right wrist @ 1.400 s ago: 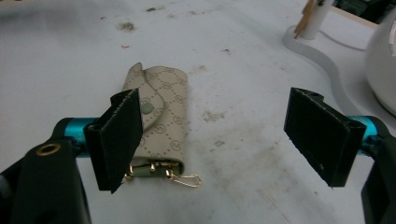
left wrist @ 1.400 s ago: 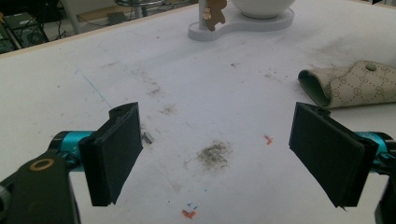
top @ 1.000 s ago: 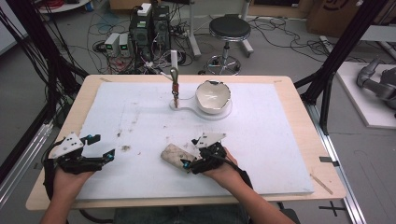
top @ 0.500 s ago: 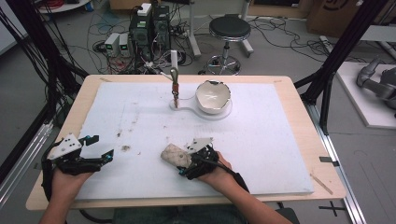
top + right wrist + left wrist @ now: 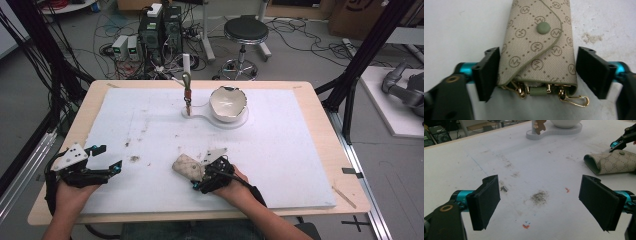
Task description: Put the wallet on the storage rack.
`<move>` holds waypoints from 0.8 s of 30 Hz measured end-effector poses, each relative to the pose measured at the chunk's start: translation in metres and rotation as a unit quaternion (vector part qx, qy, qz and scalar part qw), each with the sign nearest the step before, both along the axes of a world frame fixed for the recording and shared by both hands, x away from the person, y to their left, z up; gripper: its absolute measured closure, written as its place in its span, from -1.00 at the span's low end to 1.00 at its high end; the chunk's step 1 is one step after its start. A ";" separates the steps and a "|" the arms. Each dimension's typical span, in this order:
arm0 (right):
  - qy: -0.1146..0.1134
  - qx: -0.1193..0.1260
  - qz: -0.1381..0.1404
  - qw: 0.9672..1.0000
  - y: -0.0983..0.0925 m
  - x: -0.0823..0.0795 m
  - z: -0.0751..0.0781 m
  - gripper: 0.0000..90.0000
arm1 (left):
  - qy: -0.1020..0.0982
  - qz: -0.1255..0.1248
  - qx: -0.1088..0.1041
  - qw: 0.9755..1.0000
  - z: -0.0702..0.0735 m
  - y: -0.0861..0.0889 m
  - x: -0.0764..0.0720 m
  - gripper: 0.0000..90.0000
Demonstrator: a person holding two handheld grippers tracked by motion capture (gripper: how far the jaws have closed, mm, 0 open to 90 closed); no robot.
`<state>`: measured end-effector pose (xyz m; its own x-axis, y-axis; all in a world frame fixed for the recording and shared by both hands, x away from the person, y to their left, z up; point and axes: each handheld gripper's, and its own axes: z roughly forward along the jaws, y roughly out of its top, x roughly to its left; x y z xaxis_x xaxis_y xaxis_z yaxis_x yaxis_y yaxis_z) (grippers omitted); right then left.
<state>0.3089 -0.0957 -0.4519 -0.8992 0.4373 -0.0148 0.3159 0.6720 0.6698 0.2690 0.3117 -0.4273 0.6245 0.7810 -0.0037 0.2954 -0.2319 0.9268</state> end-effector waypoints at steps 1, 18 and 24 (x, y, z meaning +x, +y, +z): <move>-0.001 0.002 0.000 1.000 -0.001 0.000 0.000 -0.35 | 0.000 0.000 0.000 1.000 0.000 0.000 0.000 -0.62; -0.017 0.028 -0.007 0.999 -0.016 0.004 0.016 -0.25 | 0.000 -0.005 0.001 1.000 -0.001 -0.003 0.005 -0.62; -0.037 0.048 -0.029 0.998 -0.033 0.009 0.026 -0.24 | 0.001 -0.012 0.002 1.000 -0.001 -0.008 0.011 -0.62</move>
